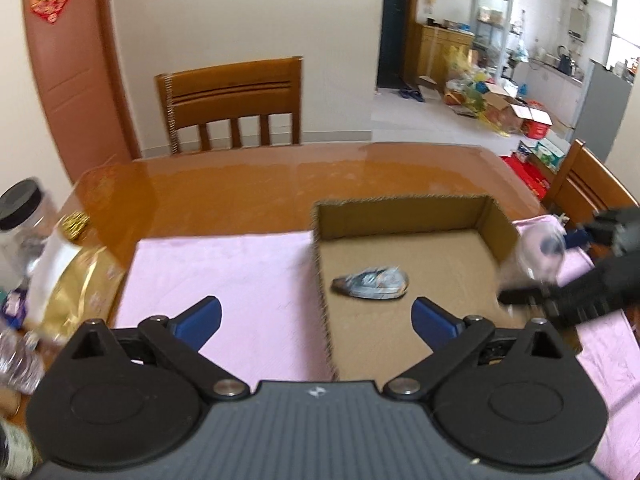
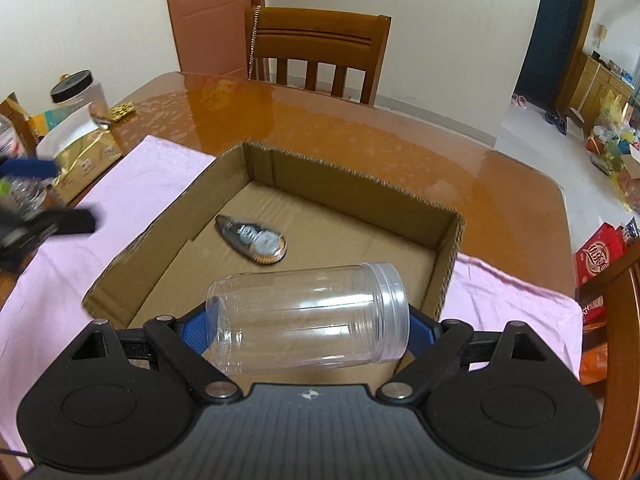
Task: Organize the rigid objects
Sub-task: 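Open right gripper to drop the clear jar into the box, then move right tool to the gold capsule bottle while left tool approaches the MEDICAL tub, then close right gripper on the capsule bottle while left gripper closes on the white MEDICAL tub, then lift the MEDICAL tub into the box and release it while right gripper carries the capsule bottle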
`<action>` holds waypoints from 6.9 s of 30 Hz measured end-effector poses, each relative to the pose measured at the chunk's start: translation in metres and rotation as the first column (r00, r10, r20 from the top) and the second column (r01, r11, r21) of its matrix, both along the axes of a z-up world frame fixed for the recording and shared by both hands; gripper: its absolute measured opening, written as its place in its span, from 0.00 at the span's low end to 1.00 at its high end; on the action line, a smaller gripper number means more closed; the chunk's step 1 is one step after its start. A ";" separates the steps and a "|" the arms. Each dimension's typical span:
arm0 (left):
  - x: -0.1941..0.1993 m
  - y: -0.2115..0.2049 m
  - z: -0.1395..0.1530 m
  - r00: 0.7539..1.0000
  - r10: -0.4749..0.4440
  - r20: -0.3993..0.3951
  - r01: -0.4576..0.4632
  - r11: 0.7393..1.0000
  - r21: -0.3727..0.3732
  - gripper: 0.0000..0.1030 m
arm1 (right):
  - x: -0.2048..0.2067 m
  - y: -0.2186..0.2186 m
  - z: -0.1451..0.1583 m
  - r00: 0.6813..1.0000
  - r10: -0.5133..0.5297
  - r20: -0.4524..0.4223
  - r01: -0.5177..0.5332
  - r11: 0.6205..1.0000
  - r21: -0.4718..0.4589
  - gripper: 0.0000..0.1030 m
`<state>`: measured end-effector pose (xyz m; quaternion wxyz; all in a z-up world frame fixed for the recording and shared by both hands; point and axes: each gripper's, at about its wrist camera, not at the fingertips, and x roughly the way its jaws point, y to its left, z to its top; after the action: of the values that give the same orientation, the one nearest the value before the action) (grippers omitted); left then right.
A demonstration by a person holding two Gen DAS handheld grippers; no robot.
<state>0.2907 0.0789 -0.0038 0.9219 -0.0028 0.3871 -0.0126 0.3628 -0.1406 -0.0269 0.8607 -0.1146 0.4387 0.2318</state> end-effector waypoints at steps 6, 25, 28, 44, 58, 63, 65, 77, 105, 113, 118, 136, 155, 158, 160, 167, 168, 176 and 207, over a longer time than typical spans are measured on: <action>-0.027 0.017 -0.007 0.998 0.066 -0.020 -0.065 0.998 0.011 0.98 | 0.026 0.017 -0.003 0.998 -0.026 0.064 0.027 0.999 -0.020 1.00; -0.076 0.020 -0.035 0.996 0.045 -0.079 -0.045 0.999 -0.009 0.98 | -0.052 0.006 0.003 0.991 -0.096 0.093 0.098 0.995 -0.014 1.00; -0.085 0.013 -0.040 0.996 0.003 -0.091 -0.003 1.000 0.001 0.98 | -0.078 -0.001 -0.003 0.993 -0.089 0.076 0.088 0.996 0.017 1.00; -0.145 -0.031 -0.071 0.926 -0.303 -0.223 0.307 0.952 -0.020 0.98 | -0.195 -0.010 -0.037 0.998 -0.037 -0.045 0.036 0.999 -0.019 1.00; -0.107 -0.023 -0.101 0.933 -0.264 -0.243 0.270 0.963 -0.009 0.99 | -0.207 -0.007 -0.050 0.995 -0.063 -0.080 0.060 0.997 -0.040 1.00; -0.080 -0.011 -0.103 0.956 -0.209 -0.207 0.206 0.978 -0.038 0.99 | -0.203 -0.004 -0.053 0.994 -0.061 -0.088 0.057 0.997 -0.041 1.00; -0.072 -0.008 -0.104 0.967 -0.152 -0.204 0.155 0.988 -0.003 0.99 | -0.201 0.001 -0.054 0.995 -0.051 -0.090 0.047 0.998 -0.041 1.00; -0.093 0.011 -0.086 0.974 -0.119 -0.191 0.124 0.992 0.015 0.99 | -0.172 0.037 -0.074 0.991 -0.082 -0.103 0.075 0.995 -0.067 1.00; -0.141 -0.003 -0.096 0.937 -0.208 -0.282 0.212 0.977 -0.016 0.99 | -0.198 -0.028 -0.099 0.966 -0.211 -0.148 0.182 0.965 -0.188 1.00; -0.159 -0.019 -0.082 0.946 -0.226 -0.231 0.228 0.974 -0.020 0.99 | -0.195 -0.048 -0.111 0.982 -0.124 -0.141 0.108 0.987 -0.118 1.00; -0.178 -0.043 -0.076 0.959 -0.186 -0.212 0.187 0.982 -0.015 0.99 | -0.191 -0.058 -0.113 0.992 -0.013 -0.129 0.002 0.997 -0.081 1.00; -0.190 -0.106 -0.115 0.979 -0.028 -0.202 0.020 0.999 -0.039 0.99 | -0.196 -0.072 -0.112 0.989 0.118 -0.086 -0.123 0.991 -0.055 1.00; -0.189 -0.095 -0.138 0.969 0.022 -0.245 -0.014 0.999 0.032 0.99 | -0.200 -0.075 -0.111 0.991 0.115 -0.072 -0.118 0.992 -0.048 1.00; -0.189 -0.095 -0.139 0.970 0.019 -0.242 -0.011 0.999 0.035 0.98 | -0.197 -0.075 -0.110 0.990 0.104 -0.092 -0.110 0.992 -0.061 1.00; -0.189 -0.095 -0.138 0.970 0.018 -0.243 -0.012 0.999 0.030 0.94 | -0.195 -0.076 -0.108 0.988 0.109 -0.105 -0.116 0.992 -0.057 1.00; -0.188 -0.098 -0.131 0.973 -0.001 -0.233 0.009 0.999 0.031 0.88 | -0.188 -0.076 -0.098 0.982 0.168 -0.088 -0.171 0.985 -0.024 1.00; -0.188 -0.099 -0.129 0.973 -0.008 -0.229 0.015 0.999 0.032 0.88 | -0.187 -0.075 -0.097 0.980 0.179 -0.085 -0.181 0.983 -0.024 1.00; -0.186 -0.103 -0.119 0.980 -0.009 -0.198 0.020 0.998 0.052 0.83 | -0.178 -0.058 -0.095 0.974 0.220 -0.047 -0.223 0.972 -0.078 1.00; -0.180 -0.099 -0.111 0.968 -0.069 -0.240 0.083 0.995 0.048 0.80 | -0.184 -0.050 -0.083 0.960 0.243 -0.136 -0.259 0.958 -0.119 0.93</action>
<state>0.1111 -0.0205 -0.1151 0.8673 0.0371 0.4951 -0.0364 0.1785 -0.1903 -0.1100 0.7864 -0.2136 0.4862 0.3154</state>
